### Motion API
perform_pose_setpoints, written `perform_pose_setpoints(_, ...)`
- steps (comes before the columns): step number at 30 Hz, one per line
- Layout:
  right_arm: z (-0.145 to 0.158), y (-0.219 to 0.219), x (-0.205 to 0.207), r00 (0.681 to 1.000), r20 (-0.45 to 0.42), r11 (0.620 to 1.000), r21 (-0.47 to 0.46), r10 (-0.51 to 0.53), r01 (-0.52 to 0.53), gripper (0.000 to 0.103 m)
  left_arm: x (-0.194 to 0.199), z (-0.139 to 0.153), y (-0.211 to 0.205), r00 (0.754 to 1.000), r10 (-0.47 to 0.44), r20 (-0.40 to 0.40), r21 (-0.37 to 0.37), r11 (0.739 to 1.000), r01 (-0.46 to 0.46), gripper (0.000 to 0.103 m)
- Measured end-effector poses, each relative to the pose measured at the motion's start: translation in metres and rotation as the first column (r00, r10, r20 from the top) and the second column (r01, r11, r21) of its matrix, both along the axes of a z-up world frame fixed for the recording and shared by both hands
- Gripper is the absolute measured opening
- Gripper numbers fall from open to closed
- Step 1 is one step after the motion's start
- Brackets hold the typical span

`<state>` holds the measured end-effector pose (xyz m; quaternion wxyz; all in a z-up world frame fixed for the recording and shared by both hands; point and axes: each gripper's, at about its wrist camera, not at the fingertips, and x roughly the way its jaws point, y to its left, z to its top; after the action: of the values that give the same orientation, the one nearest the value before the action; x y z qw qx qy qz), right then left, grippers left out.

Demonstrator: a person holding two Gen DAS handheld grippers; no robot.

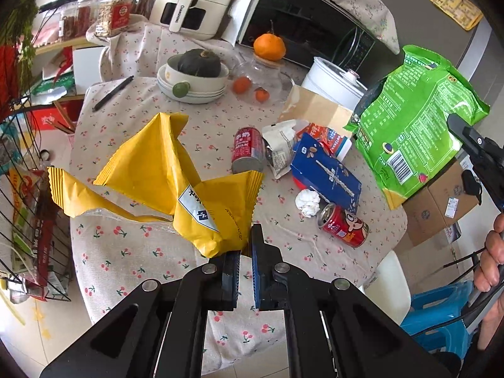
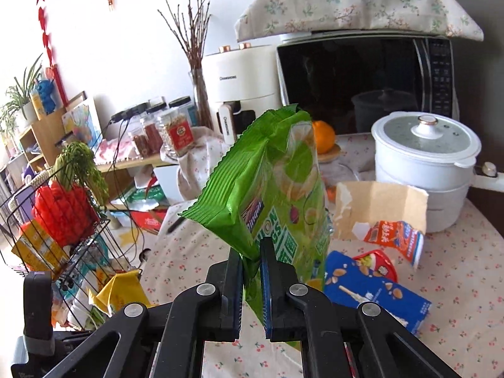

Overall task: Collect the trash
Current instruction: 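Carry both items over the bin and open the left gripper to drop the wrapper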

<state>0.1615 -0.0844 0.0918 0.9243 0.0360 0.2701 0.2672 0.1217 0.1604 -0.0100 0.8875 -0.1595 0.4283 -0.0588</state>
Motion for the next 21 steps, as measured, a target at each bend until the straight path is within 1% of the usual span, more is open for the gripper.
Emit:
perform_pose_setpoints(6,-0.006,-0.079,-0.042,0.993,0.014,0.992,-0.032,-0.121,0.121,0.007,-0.011,0.016,-0.059,0.992,-0.115,0.050,0.007,0.993,0.115,0.006)
perform_pose_setpoints(10,-0.013,-0.131,-0.067,0.979,0.018,0.978,-0.053,-0.203,0.203,0.007,-0.021,0.026,-0.105,0.976,-0.205,0.080,0.027,0.979,0.203,0.006)
perform_pose_setpoints(13,-0.024,-0.166,-0.083,0.966,0.009,0.966,-0.034,-0.258,0.258,0.007,-0.028,0.027,-0.140,0.959,-0.267,0.090,0.046,0.963,0.264,0.006)
perform_pose_setpoints(16,-0.042,-0.196,-0.096,0.952,-0.026,0.952,-0.011,-0.305,0.305,0.007,-0.035,0.020,-0.174,0.941,-0.326,0.087,0.081,0.944,0.319,0.006)
perform_pose_setpoints(17,-0.048,-0.204,-0.098,0.945,-0.059,0.947,-0.014,-0.321,0.321,0.007,-0.036,0.017,-0.186,0.933,-0.348,0.087,0.088,0.936,0.341,0.006)
perform_pose_setpoints(18,-0.053,-0.212,-0.097,0.936,-0.101,0.941,-0.020,-0.337,0.337,0.007,-0.038,0.012,-0.198,0.923,-0.375,0.087,0.094,0.925,0.367,0.006)
perform_pose_setpoints(19,-0.055,-0.220,-0.098,0.931,-0.126,0.939,-0.016,-0.343,0.343,0.007,-0.040,0.007,-0.212,0.910,-0.407,0.083,0.106,0.911,0.398,0.006)
perform_pose_setpoints(21,-0.056,-0.234,-0.103,0.930,-0.120,0.937,-0.018,-0.347,0.348,0.007,-0.044,-0.004,-0.239,0.880,-0.469,0.073,0.136,0.879,0.457,0.006)
